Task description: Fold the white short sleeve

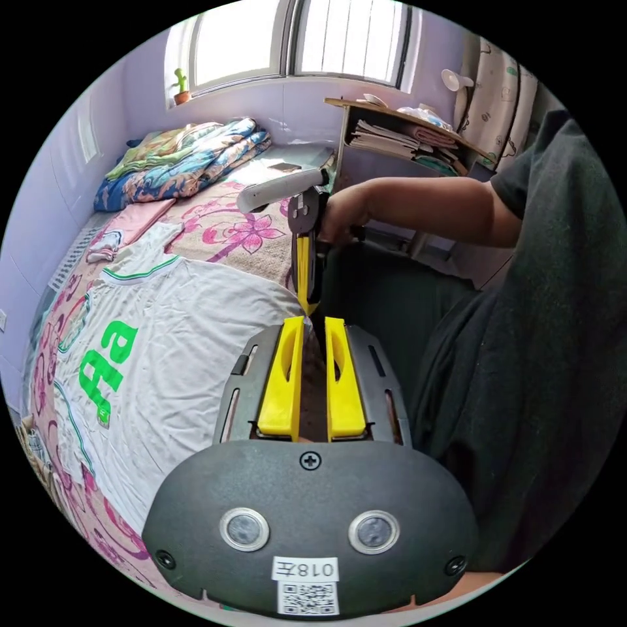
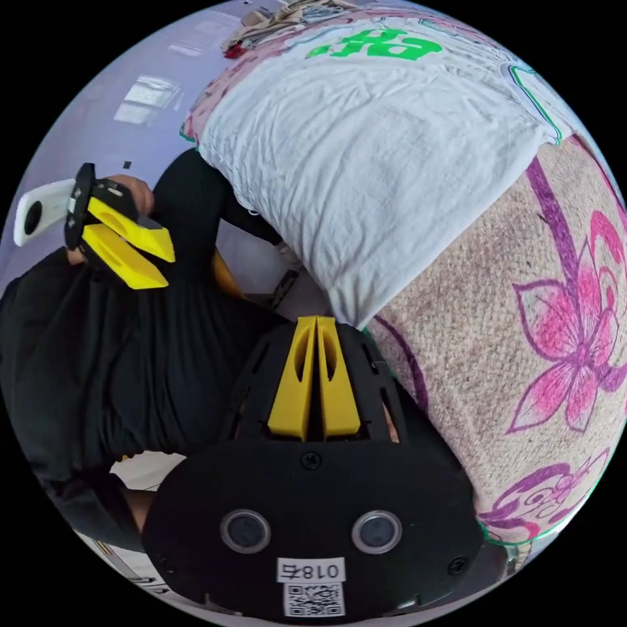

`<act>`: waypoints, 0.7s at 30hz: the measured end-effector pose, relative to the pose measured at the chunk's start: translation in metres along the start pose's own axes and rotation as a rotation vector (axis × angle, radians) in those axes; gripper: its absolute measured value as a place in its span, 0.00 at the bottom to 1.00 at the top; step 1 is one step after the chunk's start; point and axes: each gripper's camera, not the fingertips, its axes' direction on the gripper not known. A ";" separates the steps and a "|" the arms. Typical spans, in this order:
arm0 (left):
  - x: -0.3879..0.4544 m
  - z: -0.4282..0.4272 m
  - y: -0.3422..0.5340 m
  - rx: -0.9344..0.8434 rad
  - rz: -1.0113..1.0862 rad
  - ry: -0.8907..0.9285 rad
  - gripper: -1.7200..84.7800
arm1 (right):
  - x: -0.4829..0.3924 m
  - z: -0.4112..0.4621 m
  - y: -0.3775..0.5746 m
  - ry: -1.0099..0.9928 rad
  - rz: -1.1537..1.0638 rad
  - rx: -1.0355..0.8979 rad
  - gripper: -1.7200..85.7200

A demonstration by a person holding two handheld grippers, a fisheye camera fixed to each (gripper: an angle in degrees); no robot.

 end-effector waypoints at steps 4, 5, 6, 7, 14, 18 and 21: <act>0.048 -0.016 -0.006 -0.023 0.103 -0.117 0.10 | 0.003 -0.018 0.017 -0.095 0.046 0.113 0.03; 0.060 -0.019 -0.005 -0.027 0.113 -0.122 0.10 | 0.004 -0.019 0.019 -0.058 0.067 0.110 0.03; 0.064 -0.022 -0.004 -0.026 0.112 -0.117 0.10 | 0.004 -0.018 0.021 0.037 0.090 0.072 0.04; 0.071 -0.027 -0.001 -0.025 0.104 -0.103 0.10 | -0.001 -0.014 0.022 0.120 0.076 0.018 0.06; 0.100 -0.068 0.035 -0.021 0.022 -0.068 0.10 | -0.013 0.015 0.002 0.283 -0.011 -0.117 0.11; 0.116 -0.085 0.058 -0.009 -0.022 -0.065 0.10 | -0.004 0.024 -0.003 0.211 -0.018 -0.140 0.09; 0.137 -0.091 0.075 -0.009 -0.030 -0.063 0.10 | -0.001 0.022 0.000 0.090 -0.035 -0.090 0.03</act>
